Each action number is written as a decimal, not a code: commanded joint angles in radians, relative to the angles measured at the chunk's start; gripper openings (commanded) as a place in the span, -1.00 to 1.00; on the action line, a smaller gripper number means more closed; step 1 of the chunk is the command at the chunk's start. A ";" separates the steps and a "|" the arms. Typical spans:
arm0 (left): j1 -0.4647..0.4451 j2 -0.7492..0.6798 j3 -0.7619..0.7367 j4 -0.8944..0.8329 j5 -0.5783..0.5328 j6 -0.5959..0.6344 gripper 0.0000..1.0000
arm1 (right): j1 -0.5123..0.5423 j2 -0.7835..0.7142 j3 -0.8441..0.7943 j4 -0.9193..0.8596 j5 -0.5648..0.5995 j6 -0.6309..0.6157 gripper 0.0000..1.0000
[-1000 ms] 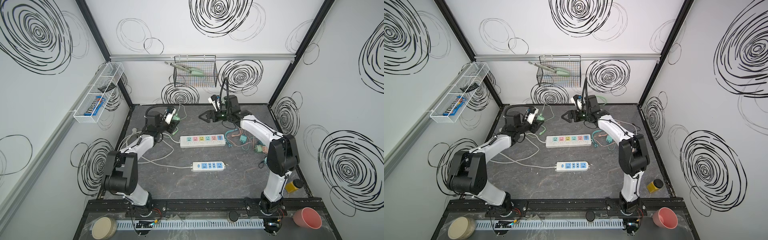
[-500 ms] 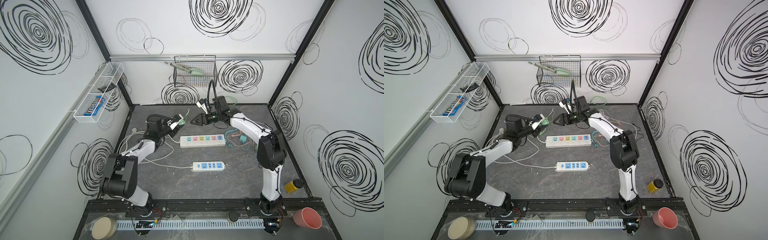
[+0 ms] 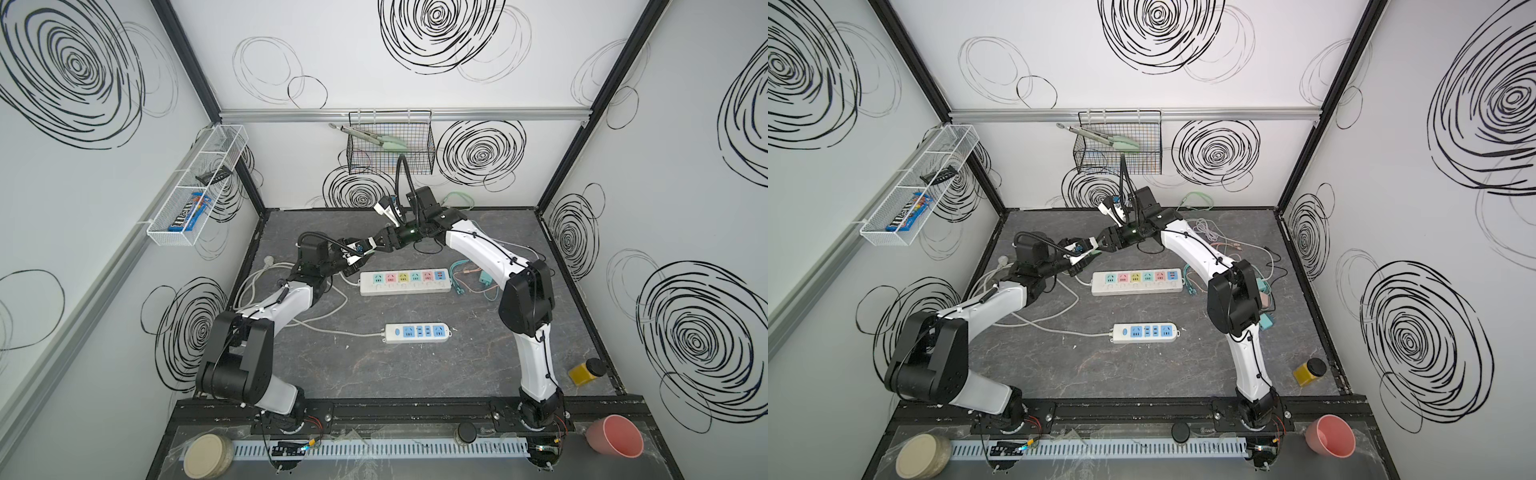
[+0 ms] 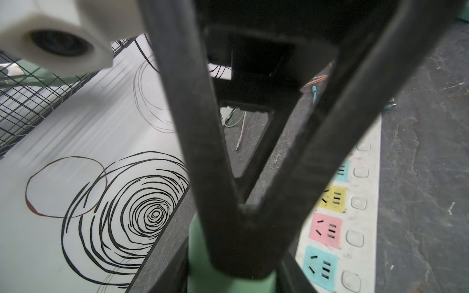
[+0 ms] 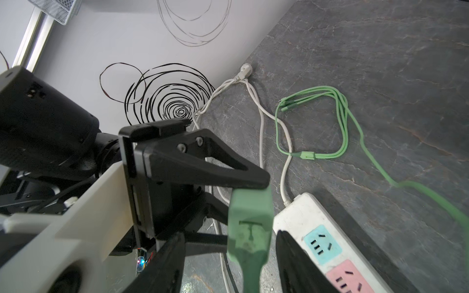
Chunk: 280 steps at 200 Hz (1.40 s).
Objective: Insert the plug
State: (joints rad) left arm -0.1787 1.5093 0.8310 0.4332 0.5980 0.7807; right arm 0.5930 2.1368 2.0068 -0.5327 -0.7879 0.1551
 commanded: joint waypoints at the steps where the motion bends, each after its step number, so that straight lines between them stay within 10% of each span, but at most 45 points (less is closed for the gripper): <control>1: -0.007 -0.040 -0.017 0.091 0.032 0.019 -1.00 | 0.004 0.036 0.056 -0.075 0.000 -0.026 0.17; 117: -0.013 -0.054 -0.037 0.104 0.011 0.029 -0.96 | 0.017 0.085 0.156 -0.108 0.014 -0.038 -0.47; 167: 0.032 -0.073 -0.148 0.419 -0.124 -0.314 0.50 | 0.016 0.069 0.163 -0.148 0.074 -0.221 -0.99; 174: 0.041 -0.067 -0.155 0.448 -0.180 -0.391 0.98 | 0.015 0.069 0.171 -0.156 0.079 -0.244 -1.00; 199: 0.059 -0.031 -0.193 0.519 -0.331 -0.541 0.93 | 0.013 0.083 0.225 -0.205 0.085 -0.309 -1.00; 280: 0.047 0.155 -0.205 0.680 -0.315 -0.557 0.92 | 0.013 0.055 0.239 -0.329 -0.006 -0.536 -1.00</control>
State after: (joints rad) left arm -0.1352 1.6363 0.5915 0.9810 0.2691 0.2531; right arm 0.6083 2.2143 2.2299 -0.7906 -0.7380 -0.2817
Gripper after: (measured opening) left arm 0.962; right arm 0.277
